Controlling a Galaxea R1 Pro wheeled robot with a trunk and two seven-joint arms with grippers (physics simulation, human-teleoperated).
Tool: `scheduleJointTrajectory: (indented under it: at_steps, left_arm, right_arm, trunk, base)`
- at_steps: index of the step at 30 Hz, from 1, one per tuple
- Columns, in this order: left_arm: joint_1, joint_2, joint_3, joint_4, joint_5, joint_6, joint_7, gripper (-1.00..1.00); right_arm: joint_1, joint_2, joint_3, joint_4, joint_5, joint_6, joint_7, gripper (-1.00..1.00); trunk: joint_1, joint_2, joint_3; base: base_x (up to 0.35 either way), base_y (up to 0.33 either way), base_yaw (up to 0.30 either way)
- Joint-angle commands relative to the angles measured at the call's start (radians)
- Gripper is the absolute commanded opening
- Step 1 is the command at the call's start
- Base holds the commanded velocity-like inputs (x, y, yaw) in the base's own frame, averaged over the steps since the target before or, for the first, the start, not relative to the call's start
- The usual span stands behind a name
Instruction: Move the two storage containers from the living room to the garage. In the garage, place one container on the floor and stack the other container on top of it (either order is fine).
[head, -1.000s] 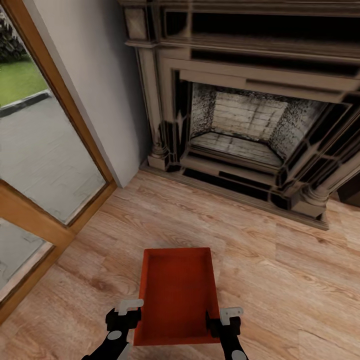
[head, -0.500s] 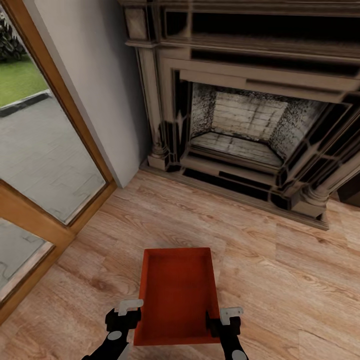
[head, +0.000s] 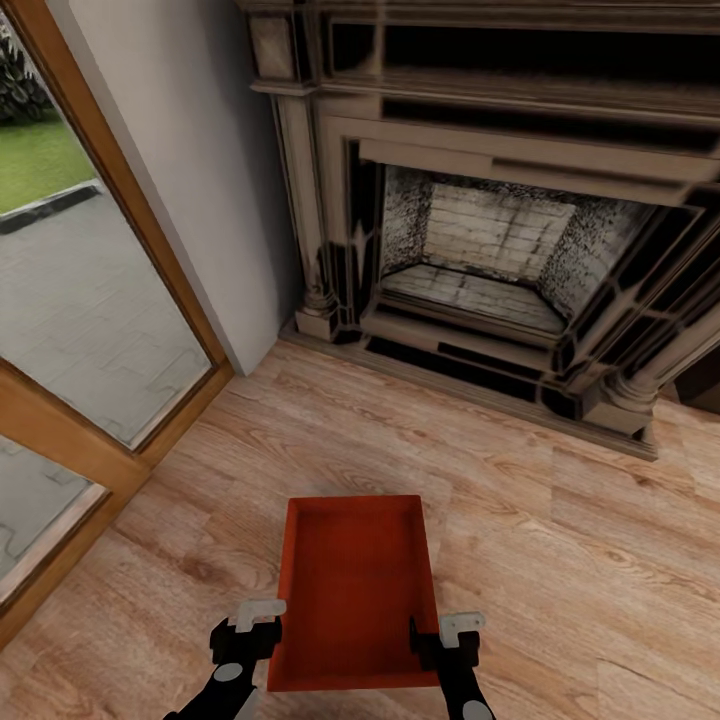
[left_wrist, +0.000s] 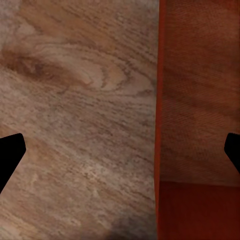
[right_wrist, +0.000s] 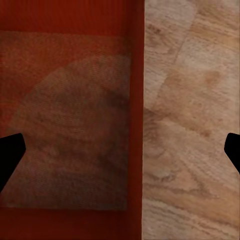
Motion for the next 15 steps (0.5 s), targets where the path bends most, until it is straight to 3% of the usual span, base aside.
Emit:
scheduleJointTrajectory:
  at_steps: [1,15]
  left_arm:
    - [-0.001,0.001,-0.008,0.002,0.01,-0.005,0.007,1.0]
    - [0.0,-0.004,-0.007,0.005,0.013,-0.005,0.018,1.0]
  right_arm:
    - [-0.001,0.0,0.009,0.001,-0.006,-0.004,-0.007,1.0]
    - [-0.001,0.0,0.009,0.001,-0.005,-0.006,-0.006,1.0]
  trunk:
    - [0.0,0.0,-0.001]
    - [0.0,0.0,-0.001]
  base:
    - [0.0,0.0,0.0]
    - [0.0,0.0,0.0]
